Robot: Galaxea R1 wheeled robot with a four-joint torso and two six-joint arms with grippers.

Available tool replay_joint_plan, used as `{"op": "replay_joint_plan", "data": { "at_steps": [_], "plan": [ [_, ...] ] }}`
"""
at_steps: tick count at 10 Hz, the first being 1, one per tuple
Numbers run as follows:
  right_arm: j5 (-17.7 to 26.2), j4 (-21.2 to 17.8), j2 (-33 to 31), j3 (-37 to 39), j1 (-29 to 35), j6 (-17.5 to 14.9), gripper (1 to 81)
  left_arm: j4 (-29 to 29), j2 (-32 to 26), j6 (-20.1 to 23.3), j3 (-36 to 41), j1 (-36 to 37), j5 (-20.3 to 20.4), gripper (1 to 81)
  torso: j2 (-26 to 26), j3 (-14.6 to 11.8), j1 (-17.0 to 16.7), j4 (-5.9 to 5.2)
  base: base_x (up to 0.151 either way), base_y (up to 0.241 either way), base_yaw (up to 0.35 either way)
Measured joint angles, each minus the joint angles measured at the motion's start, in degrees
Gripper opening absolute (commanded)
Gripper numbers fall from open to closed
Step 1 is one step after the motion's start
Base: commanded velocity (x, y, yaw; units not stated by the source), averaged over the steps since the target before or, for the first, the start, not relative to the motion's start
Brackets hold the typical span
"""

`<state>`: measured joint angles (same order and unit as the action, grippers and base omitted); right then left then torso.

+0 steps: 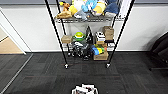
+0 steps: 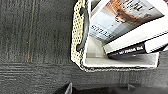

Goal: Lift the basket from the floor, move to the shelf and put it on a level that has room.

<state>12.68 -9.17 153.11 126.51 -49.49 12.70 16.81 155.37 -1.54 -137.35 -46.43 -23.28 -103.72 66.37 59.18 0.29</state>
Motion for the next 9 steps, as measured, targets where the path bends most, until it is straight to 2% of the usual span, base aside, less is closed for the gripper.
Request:
{"op": "replay_joint_plan", "data": {
  "at_steps": [1, 3, 7, 9],
  "plan": [
    [-0.12, -0.15, 0.00, 0.00, 0.96, 0.02, 81.1, 0.22, -0.05, 0.00, 0.00, 0.21, -0.89, 81.1, -1.68, 1.55, 1.07, 0.00, 0.000, 0.000, 0.000],
    [-0.06, -0.23, 0.48, 0.17, 2.21, 0.02, 81.1, 0.55, -0.16, 0.00, -0.02, 0.99, -1.85, 81.1, -4.64, 2.58, 2.97, 0.00, 0.000, 0.000, 0.000],
    [1.12, -0.28, 3.12, 1.05, 4.63, 0.02, 81.1, 0.83, 0.50, 0.00, -0.11, 2.00, -2.18, 81.1, -12.33, 2.77, 7.83, 0.00, 0.000, 0.000, 0.000],
    [3.02, -0.30, 5.74, 5.21, 4.60, 0.00, 81.1, 1.01, 0.54, 0.00, -0.16, 1.93, -2.26, 81.1, -16.24, 2.80, 10.25, 0.00, 0.000, 0.000, 0.000]
  ]
}}
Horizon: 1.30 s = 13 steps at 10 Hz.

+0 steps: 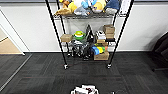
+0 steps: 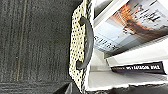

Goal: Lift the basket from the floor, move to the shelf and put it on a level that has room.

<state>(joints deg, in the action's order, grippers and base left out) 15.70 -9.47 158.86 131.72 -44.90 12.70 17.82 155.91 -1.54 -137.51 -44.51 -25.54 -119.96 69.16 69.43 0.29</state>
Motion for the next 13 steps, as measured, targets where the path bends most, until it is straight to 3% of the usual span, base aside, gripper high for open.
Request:
{"op": "replay_joint_plan", "data": {
  "at_steps": [2, 5, 13],
  "plan": [
    [1.11, -0.02, 2.67, 2.43, 0.00, -0.02, 81.1, 0.00, 0.40, 0.02, -0.13, 0.02, 0.00, 81.1, -2.77, 1.03, 1.75, 0.00, 0.000, 0.000, 0.000],
    [1.57, 0.05, 2.15, 2.43, -0.02, 0.00, 81.1, 0.00, 0.66, -0.02, -0.17, -0.06, 0.00, 81.1, -7.80, 5.66, 4.96, 0.00, 0.000, 0.000, 0.000],
    [3.89, 0.09, 4.53, 4.67, 2.86, -0.28, 81.1, -0.02, 1.32, -0.04, -1.38, 3.30, 0.00, 81.1, -8.77, 6.54, 5.66, 0.00, 0.000, 0.000, 0.000]
  ]
}}
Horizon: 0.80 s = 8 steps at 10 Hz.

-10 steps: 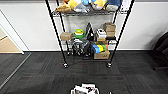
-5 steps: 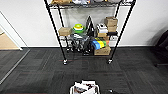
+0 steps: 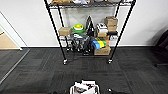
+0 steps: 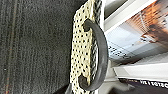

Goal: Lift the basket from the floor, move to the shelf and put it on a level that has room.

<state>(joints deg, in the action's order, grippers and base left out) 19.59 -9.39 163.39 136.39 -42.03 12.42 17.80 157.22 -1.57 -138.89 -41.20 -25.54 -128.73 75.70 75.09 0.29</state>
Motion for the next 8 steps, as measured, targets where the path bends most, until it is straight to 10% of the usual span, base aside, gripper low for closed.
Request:
{"op": "replay_joint_plan", "data": {
  "at_steps": [8],
  "plan": [
    [0.56, 0.02, 3.15, 2.65, 2.86, -0.38, 81.1, 0.02, 1.68, 0.00, -2.21, 2.51, -1.24, 81.1, -5.44, 0.92, 3.28, 0.00, 0.000, 0.000, 0.000]
  ]
}}
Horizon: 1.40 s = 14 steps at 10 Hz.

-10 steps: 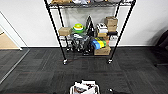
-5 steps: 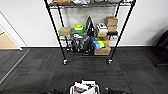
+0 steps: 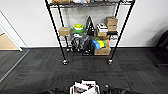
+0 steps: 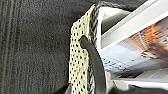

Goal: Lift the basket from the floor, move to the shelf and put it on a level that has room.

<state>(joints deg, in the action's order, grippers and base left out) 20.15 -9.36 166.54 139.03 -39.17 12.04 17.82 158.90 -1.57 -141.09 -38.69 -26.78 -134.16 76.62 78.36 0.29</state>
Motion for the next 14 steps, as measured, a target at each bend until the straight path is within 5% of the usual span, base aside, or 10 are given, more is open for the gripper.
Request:
{"op": "replay_joint_plan", "data": {
  "at_steps": [4, 10, 14],
  "plan": [
    [-0.01, -0.04, -0.13, 0.99, 0.26, 0.00, 81.1, 0.00, -0.16, 0.00, -0.13, 0.33, -0.20, 81.1, -0.29, 4.35, 0.33, 0.00, 0.000, 0.000, 0.000],
    [-2.18, -0.39, -0.05, 1.07, 0.01, 0.00, 81.1, 0.00, 1.07, 0.00, 0.16, 0.83, 2.89, 81.1, -0.29, 4.42, 0.35, 0.00, 0.000, 0.000, 0.000],
    [-4.58, -2.73, -4.07, -6.40, -0.02, 0.02, 81.1, 0.96, -1.32, 0.00, 5.10, 0.80, 3.39, 81.1, -0.29, 4.44, 0.35, 0.00, 0.000, 0.000, 0.000]
  ]
}}
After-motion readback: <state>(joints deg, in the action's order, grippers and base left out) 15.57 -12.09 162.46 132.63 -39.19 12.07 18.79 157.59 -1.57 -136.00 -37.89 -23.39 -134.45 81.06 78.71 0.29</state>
